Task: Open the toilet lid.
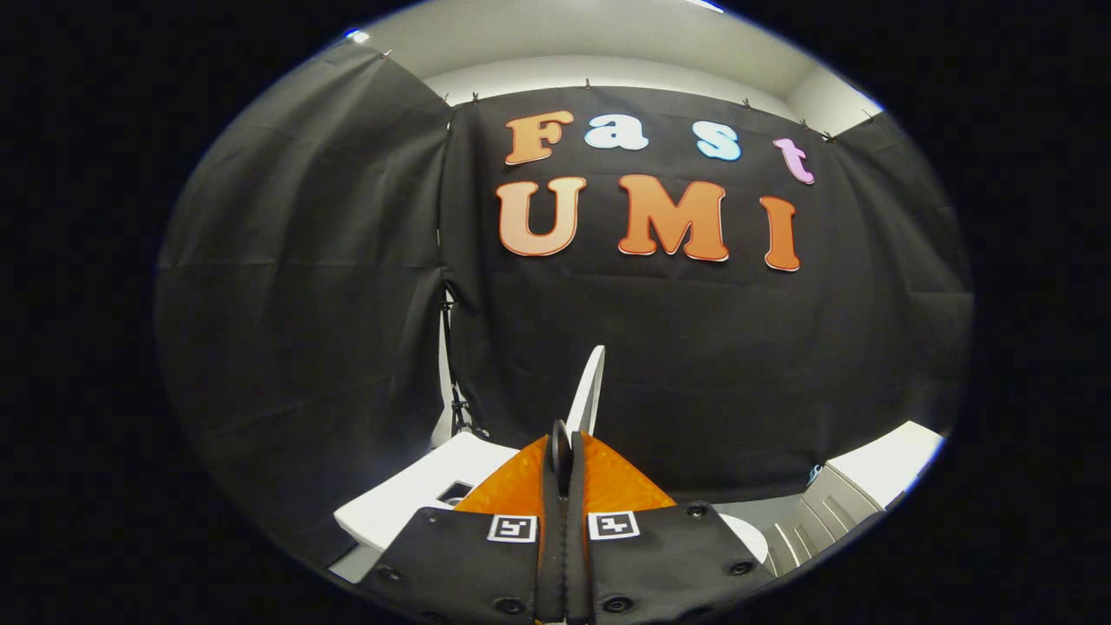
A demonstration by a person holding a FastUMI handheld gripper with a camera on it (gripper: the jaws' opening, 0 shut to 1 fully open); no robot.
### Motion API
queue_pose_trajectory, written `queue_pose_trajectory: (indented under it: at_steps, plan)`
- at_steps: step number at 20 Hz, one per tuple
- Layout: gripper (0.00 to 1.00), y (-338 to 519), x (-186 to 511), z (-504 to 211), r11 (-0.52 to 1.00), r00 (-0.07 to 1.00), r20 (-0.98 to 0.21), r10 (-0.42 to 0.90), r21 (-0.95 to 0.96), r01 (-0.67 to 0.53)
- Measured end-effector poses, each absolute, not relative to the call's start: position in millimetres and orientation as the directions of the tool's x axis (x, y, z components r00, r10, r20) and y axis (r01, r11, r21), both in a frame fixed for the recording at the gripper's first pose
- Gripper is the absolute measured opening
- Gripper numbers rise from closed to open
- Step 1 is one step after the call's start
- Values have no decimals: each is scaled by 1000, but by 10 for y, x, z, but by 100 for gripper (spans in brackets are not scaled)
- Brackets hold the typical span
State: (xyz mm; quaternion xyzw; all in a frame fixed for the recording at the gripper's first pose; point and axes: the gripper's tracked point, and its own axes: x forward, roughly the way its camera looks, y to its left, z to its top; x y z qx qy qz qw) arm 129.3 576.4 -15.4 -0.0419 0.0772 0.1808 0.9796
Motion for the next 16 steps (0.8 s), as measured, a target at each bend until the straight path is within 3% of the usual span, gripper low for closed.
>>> queue_pose_trajectory:
  at_steps: [13, 16]
  plan:
    - [8, 6622, 1060, -317, 910, 912, -142, 385, -106, -401]
    - [14, 6582, 1059, -344, 912, 906, -145, 397, -50, -407]
